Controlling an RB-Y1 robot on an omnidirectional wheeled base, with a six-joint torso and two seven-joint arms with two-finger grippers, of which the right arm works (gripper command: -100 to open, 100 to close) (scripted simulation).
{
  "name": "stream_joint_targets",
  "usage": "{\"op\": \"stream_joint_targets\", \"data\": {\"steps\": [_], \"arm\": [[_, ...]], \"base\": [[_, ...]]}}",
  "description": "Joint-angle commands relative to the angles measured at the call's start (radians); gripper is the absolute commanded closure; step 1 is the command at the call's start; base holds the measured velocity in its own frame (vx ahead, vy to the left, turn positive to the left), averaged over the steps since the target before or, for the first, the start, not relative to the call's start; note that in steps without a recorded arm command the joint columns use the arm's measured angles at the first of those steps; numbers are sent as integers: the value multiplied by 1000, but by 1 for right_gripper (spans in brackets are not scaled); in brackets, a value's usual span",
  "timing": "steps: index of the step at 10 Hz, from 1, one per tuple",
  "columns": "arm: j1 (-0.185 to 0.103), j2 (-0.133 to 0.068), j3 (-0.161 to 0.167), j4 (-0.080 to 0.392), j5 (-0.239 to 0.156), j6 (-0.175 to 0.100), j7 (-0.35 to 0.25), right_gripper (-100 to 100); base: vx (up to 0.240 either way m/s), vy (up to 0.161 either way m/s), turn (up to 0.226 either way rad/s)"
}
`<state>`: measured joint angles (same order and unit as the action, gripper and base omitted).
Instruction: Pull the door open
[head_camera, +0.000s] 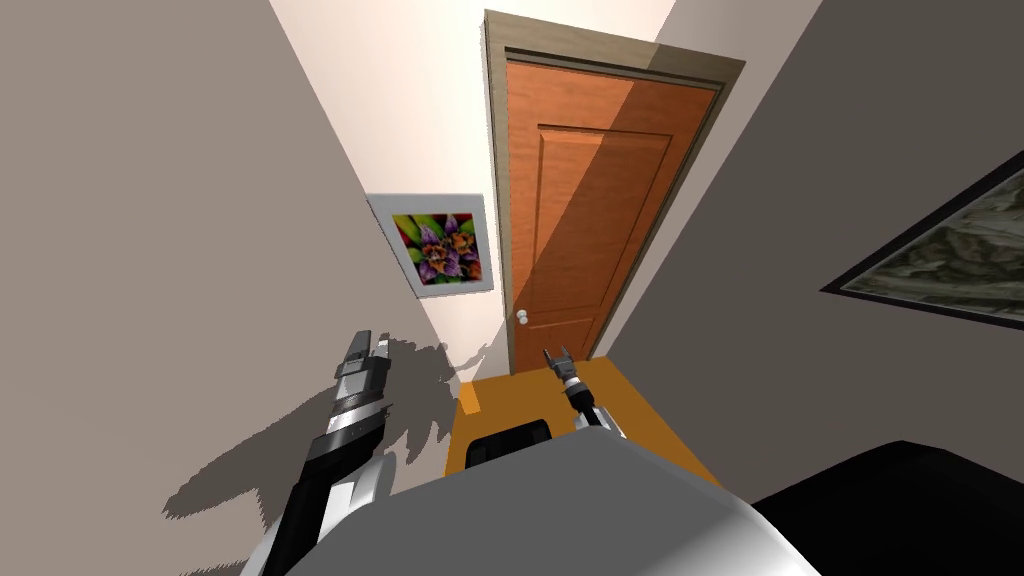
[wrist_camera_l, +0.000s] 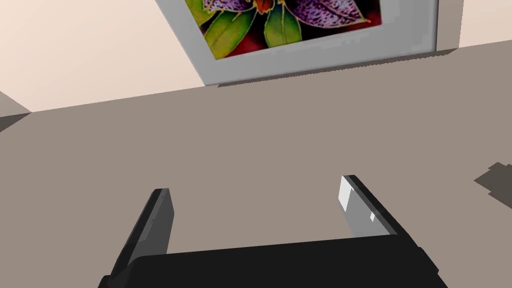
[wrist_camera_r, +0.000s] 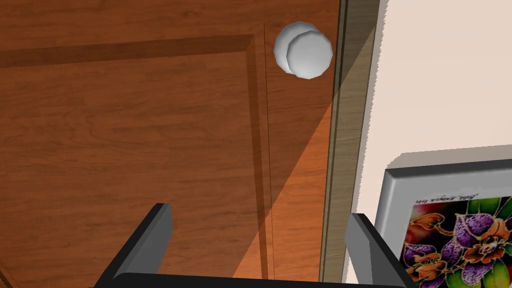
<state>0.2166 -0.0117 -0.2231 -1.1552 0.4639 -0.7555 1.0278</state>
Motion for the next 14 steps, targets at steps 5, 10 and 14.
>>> {"op": "stream_joint_targets", "data": {"steps": [5, 10, 14], "arm": [[-28, 36, -16, 98, 46, -32, 104, -100], [-53, 40, -26, 154, 51, -47, 140, -100], [-106, 3, -41, 227, 3, -44, 151, -100]], "base": [[188, 58, -100], [136, 91, -52], [38, -112, 254]]}}
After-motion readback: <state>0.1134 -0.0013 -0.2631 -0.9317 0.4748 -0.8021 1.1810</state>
